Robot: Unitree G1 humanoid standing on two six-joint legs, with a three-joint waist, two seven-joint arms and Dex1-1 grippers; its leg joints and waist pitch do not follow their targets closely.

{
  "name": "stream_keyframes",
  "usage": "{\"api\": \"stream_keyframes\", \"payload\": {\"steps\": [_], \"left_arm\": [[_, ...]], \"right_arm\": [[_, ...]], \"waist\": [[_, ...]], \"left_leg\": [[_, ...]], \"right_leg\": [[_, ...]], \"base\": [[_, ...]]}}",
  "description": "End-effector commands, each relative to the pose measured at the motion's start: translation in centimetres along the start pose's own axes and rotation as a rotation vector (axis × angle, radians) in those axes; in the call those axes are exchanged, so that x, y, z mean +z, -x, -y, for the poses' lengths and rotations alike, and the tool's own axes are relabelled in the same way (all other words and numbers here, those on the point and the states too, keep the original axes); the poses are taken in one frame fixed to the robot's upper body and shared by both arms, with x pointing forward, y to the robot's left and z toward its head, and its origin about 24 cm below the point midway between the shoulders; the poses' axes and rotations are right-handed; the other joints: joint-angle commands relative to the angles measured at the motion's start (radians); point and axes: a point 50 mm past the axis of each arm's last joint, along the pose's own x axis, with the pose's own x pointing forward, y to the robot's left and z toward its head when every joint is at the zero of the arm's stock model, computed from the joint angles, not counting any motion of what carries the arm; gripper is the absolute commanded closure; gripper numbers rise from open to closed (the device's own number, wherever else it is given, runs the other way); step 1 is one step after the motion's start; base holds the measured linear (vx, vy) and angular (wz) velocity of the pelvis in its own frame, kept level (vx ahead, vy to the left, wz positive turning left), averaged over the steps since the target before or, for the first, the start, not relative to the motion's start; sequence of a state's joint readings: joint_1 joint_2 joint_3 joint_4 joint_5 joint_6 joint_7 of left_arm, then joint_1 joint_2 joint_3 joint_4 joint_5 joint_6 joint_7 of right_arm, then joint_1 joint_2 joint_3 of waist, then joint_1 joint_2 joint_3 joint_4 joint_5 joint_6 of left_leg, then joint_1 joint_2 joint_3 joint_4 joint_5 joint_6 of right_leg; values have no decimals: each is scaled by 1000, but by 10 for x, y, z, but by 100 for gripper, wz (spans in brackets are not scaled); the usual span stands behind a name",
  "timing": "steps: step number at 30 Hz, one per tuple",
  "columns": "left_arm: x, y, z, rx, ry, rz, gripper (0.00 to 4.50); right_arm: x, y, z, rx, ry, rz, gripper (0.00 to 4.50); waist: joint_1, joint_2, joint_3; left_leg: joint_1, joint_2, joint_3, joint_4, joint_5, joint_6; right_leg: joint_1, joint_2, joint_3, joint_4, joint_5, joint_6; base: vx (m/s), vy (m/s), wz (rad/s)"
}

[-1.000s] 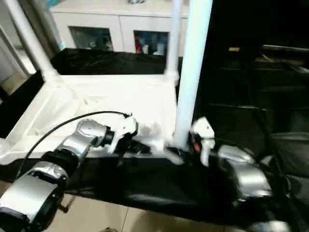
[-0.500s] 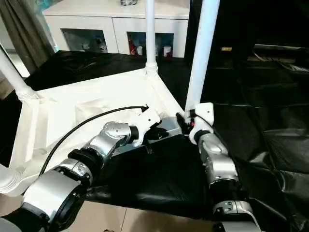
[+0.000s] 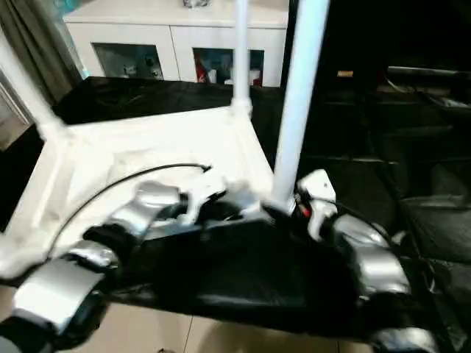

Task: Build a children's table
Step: Rotate leg to tighten

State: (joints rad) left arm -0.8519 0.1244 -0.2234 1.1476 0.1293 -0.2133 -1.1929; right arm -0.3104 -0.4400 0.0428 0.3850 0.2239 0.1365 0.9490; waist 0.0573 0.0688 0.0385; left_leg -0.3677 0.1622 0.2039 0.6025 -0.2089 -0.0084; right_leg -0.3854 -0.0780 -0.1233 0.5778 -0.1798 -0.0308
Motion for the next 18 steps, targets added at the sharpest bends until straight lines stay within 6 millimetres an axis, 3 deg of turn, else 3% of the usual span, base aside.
{"api": "stream_keyframes", "payload": {"steps": [1, 5, 12, 16, 18], "left_arm": [[-5, 2, 8, -112, -26, -36, 450], [-12, 13, 10, -179, -12, -66, 450], [-10, 13, 10, -172, -11, -41, 450], [-6, 10, 8, -142, -11, -15, 450], [-1, 5, 2, -33, 3, 5, 450]], "right_arm": [[7, -3, -11, 127, 28, 14, 68], [8, 2, -12, 170, 25, 4, 68], [6, -1, -17, 203, 7, 12, 130], [3, -3, -20, 207, 0, 6, 159], [-2, -8, -19, 138, -3, -6, 172]], "waist": [[7, -24, -59], [16, -24, -59], [29, -25, -59], [30, -24, -61], [30, -25, -60]], "left_leg": [[5, 87, -43, -64, -130, 156], [9, 92, -42, -66, -128, 140], [9, 91, -41, -67, -119, 123], [8, 92, -42, -66, -110, 126], [10, 91, -41, -66, -117, 123]], "right_leg": [[52, -104, 65, -71, -223, -178], [47, -107, 68, -69, -211, -195], [49, -109, 69, -65, -190, -198], [50, -109, 69, -64, -181, -193], [48, -108, 68, -66, -190, -192]], "base": [[0, 0, 0], [0, 0, 0], [0, 0, 0], [0, 0, 0], [0, 0, 0]]}}
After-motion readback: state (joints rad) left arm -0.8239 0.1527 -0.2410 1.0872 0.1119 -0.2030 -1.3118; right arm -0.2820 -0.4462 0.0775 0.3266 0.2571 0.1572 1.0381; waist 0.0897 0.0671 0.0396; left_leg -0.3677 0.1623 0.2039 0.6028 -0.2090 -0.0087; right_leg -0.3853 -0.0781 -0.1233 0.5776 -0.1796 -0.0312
